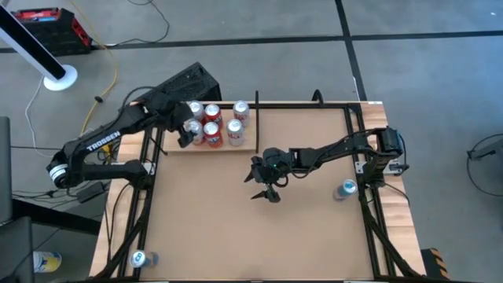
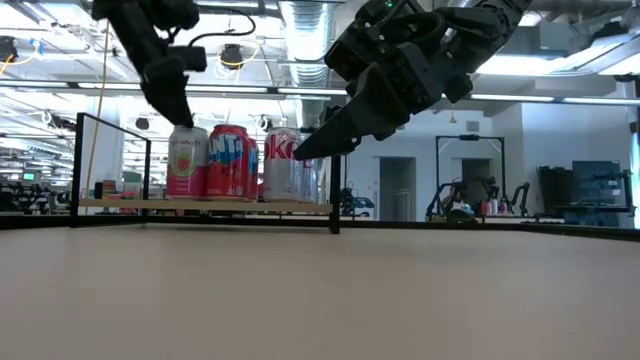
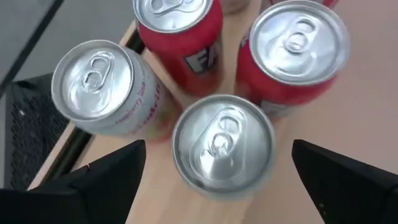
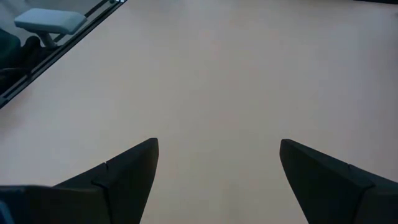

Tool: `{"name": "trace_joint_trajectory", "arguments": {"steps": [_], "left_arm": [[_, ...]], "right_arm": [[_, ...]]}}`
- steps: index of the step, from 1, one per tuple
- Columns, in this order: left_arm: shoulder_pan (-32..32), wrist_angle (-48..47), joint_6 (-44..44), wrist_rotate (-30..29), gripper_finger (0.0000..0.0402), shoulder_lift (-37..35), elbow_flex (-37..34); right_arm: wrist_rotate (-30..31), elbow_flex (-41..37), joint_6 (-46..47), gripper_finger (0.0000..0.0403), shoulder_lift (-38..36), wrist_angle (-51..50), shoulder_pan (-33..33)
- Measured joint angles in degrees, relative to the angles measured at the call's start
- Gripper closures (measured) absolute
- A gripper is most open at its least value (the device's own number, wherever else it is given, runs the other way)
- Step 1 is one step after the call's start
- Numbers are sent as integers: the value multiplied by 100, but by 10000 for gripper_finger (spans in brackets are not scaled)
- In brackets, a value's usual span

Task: Place canned beverage on shelf
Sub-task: Put the pink-white soda can on the shelf aligned with the other pink-white soda can, then put the bottom blue soda can on the shelf

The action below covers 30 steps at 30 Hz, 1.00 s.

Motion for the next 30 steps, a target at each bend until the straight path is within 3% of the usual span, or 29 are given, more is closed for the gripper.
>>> {"name": "trace_joint_trajectory", "arguments": {"steps": [6, 9, 13, 15, 17, 21, 25, 30], "left_arm": [[-91, -744, -197, 10, 21, 2, 1099], [-243, -1295, -650, 344, 21, -2, 1668], [-867, -2207, -1434, 1923, 21, -102, 1950], [-1522, -2260, -2016, 2964, 20, -212, 1852], [-2438, -2161, -2694, 3256, 20, -297, 1754], [-4705, -1331, -4284, 1966, 20, -324, 1605], [-6626, -654, -5699, 1108, 20, -20, 1674], [-8047, -1294, -7376, 244, 19, 653, 2028]], "right_arm": [[0, 0, 0, 44, -2, 1, 0], [0, 0, 0, 44, -2, 1, 0], [0, 0, 0, 44, -2, 0, 0], [0, 0, -4, 44, -2, 2, 0], [0, 0, -9, 44, -2, 1, 0], [0, 0, -7, 44, -4, 2, -1], [0, 0, 3, 44, -4, 6, -1], [0, 0, 28, 44, -4, 39, 0]]}}
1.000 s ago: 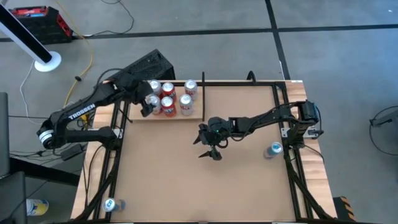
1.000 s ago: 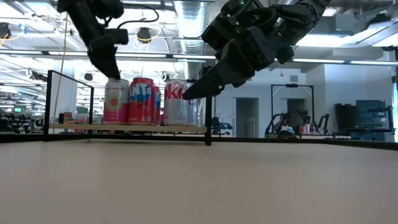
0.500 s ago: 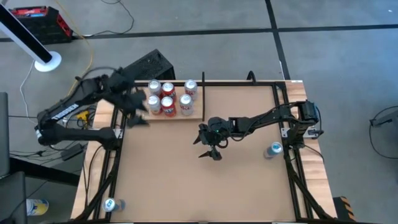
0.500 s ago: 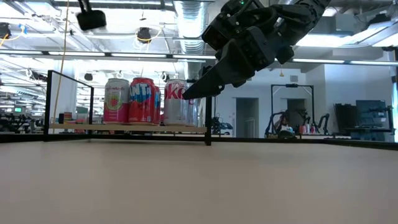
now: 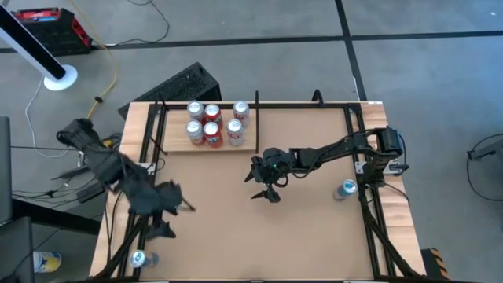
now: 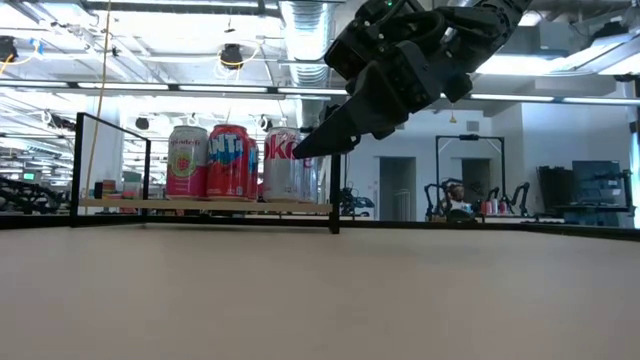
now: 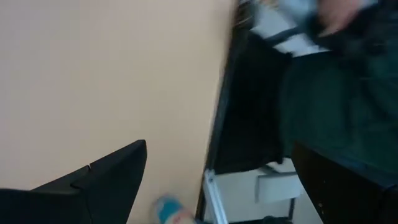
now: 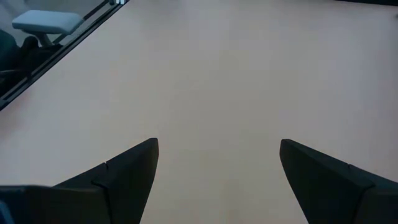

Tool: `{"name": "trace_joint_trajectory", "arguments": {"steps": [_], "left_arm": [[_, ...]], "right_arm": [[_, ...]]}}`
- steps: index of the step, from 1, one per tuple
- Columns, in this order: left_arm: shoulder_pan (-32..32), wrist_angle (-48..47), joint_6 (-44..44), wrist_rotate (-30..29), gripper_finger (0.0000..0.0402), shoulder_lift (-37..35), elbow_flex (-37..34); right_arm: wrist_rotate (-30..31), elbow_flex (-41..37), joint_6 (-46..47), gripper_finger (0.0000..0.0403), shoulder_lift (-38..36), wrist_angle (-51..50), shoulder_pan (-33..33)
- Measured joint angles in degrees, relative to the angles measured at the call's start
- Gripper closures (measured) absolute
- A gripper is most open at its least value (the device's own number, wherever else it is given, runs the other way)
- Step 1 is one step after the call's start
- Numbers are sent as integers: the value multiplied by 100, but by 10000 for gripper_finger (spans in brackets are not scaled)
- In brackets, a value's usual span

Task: Place canned beverage on shelf
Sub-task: Put the bottom blue soda can on the shelf

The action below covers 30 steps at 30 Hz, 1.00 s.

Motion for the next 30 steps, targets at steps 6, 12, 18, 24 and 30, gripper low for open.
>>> {"name": "trace_joint_trajectory", "arguments": {"steps": [6, 12, 18, 24, 30], "left_arm": [[-793, -419, -1402, 5, 19, 897, 222], [-1409, -574, -2244, 255, 19, 1585, 456], [-2011, -1034, -2716, 198, 19, 1856, 478], [-2489, -1321, -3131, 257, 19, 1947, 272], [-2607, -1205, -3221, 189, 19, 1945, 255]], "right_arm": [[1, 0, 13, 44, 0, 118, -4], [5, 0, 82, 44, 0, 400, -4], [18, 0, 700, 44, 0, 407, 1], [305, 0, 938, 44, 0, 402, 192], [546, 0, 881, 44, 0, 398, 363]]}}
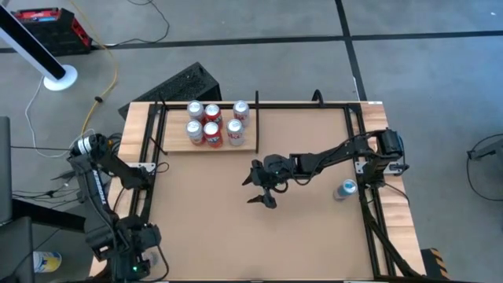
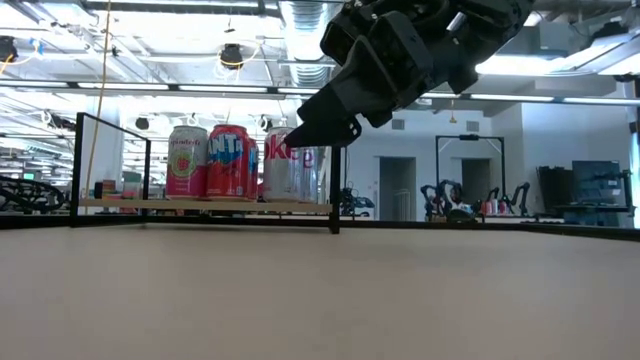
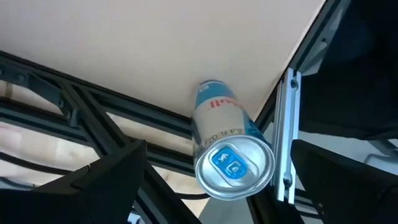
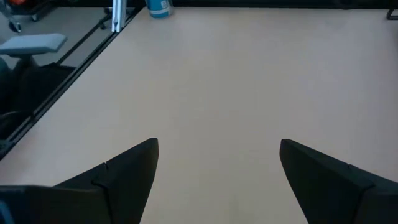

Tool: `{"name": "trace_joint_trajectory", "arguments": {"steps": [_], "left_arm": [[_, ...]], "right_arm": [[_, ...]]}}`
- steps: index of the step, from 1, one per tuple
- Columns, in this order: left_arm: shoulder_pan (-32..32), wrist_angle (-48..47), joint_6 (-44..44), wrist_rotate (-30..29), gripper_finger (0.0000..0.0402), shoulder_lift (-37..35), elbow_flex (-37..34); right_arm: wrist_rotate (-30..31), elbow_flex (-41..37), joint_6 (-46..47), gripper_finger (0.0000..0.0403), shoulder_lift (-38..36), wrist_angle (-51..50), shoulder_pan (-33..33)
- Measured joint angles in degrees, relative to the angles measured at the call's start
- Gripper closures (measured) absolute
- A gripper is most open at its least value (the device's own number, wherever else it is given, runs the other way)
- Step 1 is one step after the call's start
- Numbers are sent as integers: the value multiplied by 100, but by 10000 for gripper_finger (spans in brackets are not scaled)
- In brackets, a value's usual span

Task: Place canned beverage on shelf
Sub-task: Put the bottom blue soda can on the shelf

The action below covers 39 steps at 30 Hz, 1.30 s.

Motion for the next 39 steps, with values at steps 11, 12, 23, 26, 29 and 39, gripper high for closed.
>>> {"name": "trace_joint_trajectory", "arguments": {"steps": [11, 12, 23, 26, 29, 39], "left_arm": [[2, 359, -8, -110, 19, 9, 0], [2, 398, 6, -151, 19, 36, 0], [51, 308, 835, 811, 20, 789, -2], [57, 309, 850, 765, 20, 796, 0], [57, 298, 902, 637, 20, 796, 0], [57, 179, 902, 924, 35, 796, 0]], "right_arm": [[40, 0, -7, 44, 0, -138, 24], [40, 0, -8, 44, 0, -138, 22], [40, 0, -114, 44, 0, -100, 17], [38, 0, -114, 44, 0, -77, 11], [42, 0, -114, 44, 0, -79, 11], [48, 0, -114, 44, 0, -87, 12]]}}
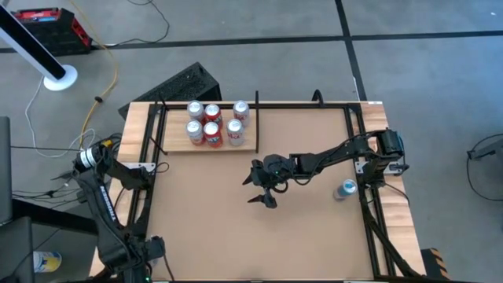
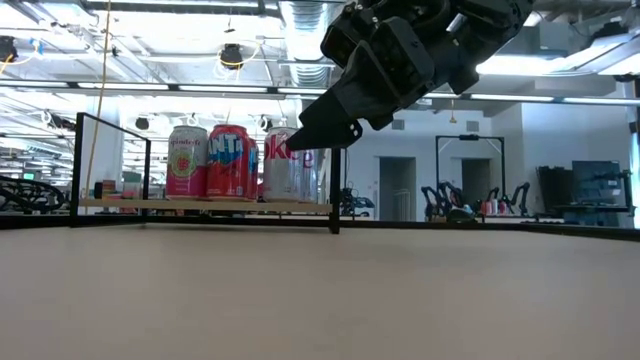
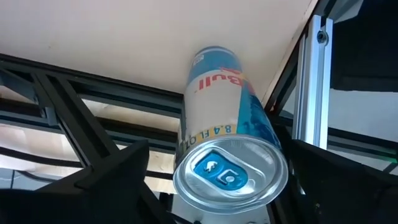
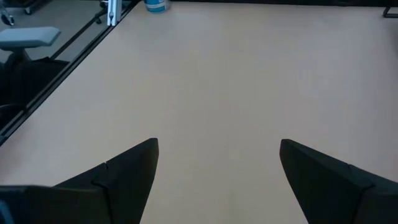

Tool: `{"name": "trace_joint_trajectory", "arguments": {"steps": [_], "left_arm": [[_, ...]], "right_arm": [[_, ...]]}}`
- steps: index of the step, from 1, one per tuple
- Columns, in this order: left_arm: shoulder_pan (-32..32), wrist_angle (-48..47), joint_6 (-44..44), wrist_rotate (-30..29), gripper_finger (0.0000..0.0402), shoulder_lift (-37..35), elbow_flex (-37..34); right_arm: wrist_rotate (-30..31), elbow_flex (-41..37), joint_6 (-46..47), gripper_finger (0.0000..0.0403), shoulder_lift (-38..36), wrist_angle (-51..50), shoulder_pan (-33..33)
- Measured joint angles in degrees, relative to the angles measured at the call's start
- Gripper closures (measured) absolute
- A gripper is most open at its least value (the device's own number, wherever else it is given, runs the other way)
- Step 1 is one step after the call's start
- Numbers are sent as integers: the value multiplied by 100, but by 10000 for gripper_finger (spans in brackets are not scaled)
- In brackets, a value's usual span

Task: Place canned beverage on shelf
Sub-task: Put the bottom blue soda can on the shelf

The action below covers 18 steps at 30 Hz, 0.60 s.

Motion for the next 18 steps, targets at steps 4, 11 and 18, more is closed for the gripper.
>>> {"name": "trace_joint_trajectory", "arguments": {"steps": [4, 11, 18], "left_arm": [[33, -2, 83, -2, 75, 0, 0], [184, -270, 386, 121, 176, 0, 2], [430, -643, 791, 301, 193, -115, 0]], "right_arm": [[2, 0, 0, 44, 0, 0, 0], [4, 0, -11, 44, 0, 0, 0], [7, 0, -26, 44, 0, 0, -1]]}}
